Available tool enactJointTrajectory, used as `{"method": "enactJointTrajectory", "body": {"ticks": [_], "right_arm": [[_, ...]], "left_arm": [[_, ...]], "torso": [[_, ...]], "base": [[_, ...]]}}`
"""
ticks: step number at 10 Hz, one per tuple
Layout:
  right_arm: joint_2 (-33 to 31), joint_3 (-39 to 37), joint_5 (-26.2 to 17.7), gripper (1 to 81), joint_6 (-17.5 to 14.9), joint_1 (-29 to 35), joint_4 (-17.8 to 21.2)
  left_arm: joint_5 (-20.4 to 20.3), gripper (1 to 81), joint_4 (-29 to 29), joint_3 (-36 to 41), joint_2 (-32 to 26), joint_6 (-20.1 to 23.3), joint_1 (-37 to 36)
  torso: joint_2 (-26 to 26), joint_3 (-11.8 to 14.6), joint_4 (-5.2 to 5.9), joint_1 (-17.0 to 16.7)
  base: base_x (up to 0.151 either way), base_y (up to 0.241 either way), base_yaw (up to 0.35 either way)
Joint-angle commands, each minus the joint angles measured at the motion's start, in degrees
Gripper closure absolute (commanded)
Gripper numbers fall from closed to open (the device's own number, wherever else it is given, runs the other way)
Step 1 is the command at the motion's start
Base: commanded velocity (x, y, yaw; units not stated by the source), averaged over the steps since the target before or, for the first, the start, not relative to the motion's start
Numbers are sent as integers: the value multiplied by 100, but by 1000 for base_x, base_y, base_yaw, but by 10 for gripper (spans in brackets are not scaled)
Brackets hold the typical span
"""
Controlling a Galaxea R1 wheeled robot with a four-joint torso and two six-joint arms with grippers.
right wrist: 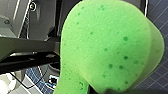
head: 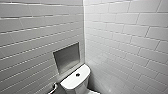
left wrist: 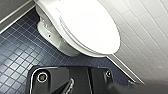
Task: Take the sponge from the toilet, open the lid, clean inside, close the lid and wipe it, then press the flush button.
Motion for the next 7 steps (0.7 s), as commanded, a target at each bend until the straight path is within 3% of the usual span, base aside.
{"method": "enactJointTrajectory", "body": {"ticks": [1,2,4,7], "right_arm": [[-48,-24,-131,811,-17,137,-78],[-48,-24,-131,811,-17,145,-78],[-40,3,-131,811,-8,145,-69],[-40,12,-131,811,-8,119,-69]], "left_arm": [[190,10,-567,1402,-720,-351,-2024],[314,10,-798,1553,-720,-351,-2508],[473,10,-1439,1676,-659,-360,-3449],[824,10,-1949,1571,-474,-360,-4427]], "torso": [[0,-475,0,0],[0,-644,0,2],[4,-512,0,5],[9,-621,0,9]], "base": [[0,0,0],[0,0,0],[0,0,0],[0,0,0]]}}
